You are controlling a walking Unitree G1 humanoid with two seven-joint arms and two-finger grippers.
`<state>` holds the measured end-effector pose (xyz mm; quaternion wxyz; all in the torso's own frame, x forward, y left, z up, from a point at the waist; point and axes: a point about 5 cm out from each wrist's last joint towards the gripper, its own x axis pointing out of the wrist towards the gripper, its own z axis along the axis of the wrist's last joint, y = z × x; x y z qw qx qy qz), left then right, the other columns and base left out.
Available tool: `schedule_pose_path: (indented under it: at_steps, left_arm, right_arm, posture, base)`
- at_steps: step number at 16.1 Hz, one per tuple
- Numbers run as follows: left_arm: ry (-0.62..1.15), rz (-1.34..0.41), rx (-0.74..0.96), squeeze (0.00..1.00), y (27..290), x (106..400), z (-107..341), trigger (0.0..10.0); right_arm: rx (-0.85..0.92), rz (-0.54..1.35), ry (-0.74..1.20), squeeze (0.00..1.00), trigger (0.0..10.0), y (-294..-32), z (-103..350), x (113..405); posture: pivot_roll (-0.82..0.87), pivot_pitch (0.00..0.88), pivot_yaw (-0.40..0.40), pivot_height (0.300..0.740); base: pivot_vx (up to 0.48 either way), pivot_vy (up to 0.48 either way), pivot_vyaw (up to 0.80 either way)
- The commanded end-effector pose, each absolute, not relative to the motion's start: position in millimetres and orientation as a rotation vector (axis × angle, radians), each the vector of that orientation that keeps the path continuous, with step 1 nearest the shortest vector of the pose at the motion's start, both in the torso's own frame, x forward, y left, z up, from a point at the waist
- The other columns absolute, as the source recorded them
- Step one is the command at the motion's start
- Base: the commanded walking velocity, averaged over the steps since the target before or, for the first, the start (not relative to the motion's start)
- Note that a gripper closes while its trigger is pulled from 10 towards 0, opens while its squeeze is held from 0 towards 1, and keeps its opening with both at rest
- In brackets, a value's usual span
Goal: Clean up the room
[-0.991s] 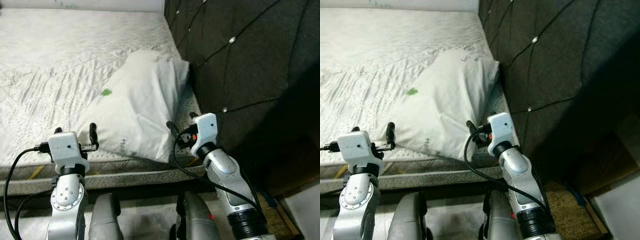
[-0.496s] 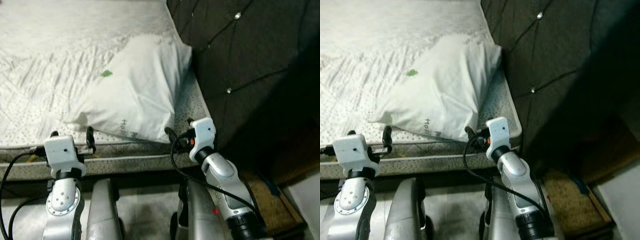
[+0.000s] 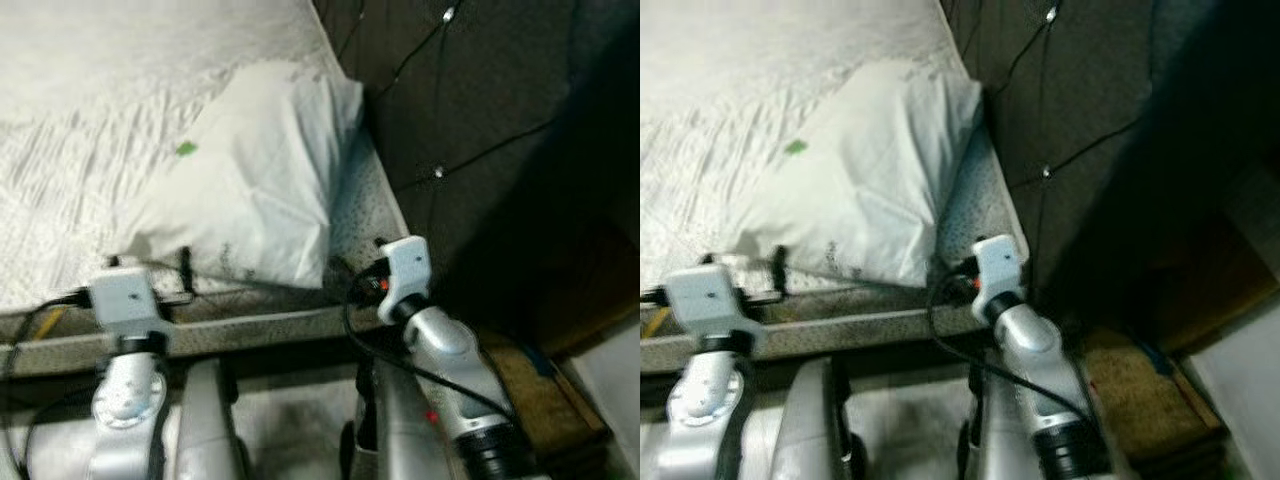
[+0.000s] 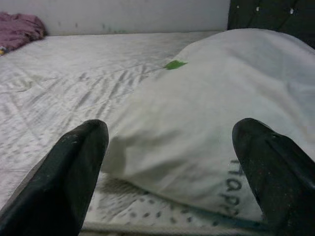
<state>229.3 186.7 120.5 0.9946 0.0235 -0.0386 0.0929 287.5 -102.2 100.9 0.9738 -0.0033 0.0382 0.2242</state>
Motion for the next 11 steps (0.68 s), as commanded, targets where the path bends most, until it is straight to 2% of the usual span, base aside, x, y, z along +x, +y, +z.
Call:
schedule_pose_path:
  at_steps: [1, 10, 11]
  left_arm:
    - [-0.072, 0.192, 0.058, 0.00, 189.3, 228.9, 121.1, 10.0]
    - [-0.053, 0.220, 0.057, 0.00, 190.2, 227.6, 117.6, 10.0]
    - [-0.044, 0.225, 0.061, 0.00, 191.0, 226.2, 117.1, 10.0]
  right_arm:
    - [0.003, 0.458, 0.079, 0.00, 10.0, -100.6, 101.5, 289.1]
    - [-0.003, 0.493, 0.114, 0.00, 10.0, -97.9, 97.4, 291.4]
    - [0.010, 0.545, 0.164, 0.00, 10.0, -93.7, 92.4, 289.7]
  posture:
    - [0.00, 0.130, -0.056, 0.546]
    - [0.01, 0.126, -0.067, 0.546]
    - [0.02, 0.128, -0.066, 0.546]
  base:
    - [0.000, 0.000, 0.00]
    - [0.000, 0.000, 0.00]
    - [0.000, 0.000, 0.00]
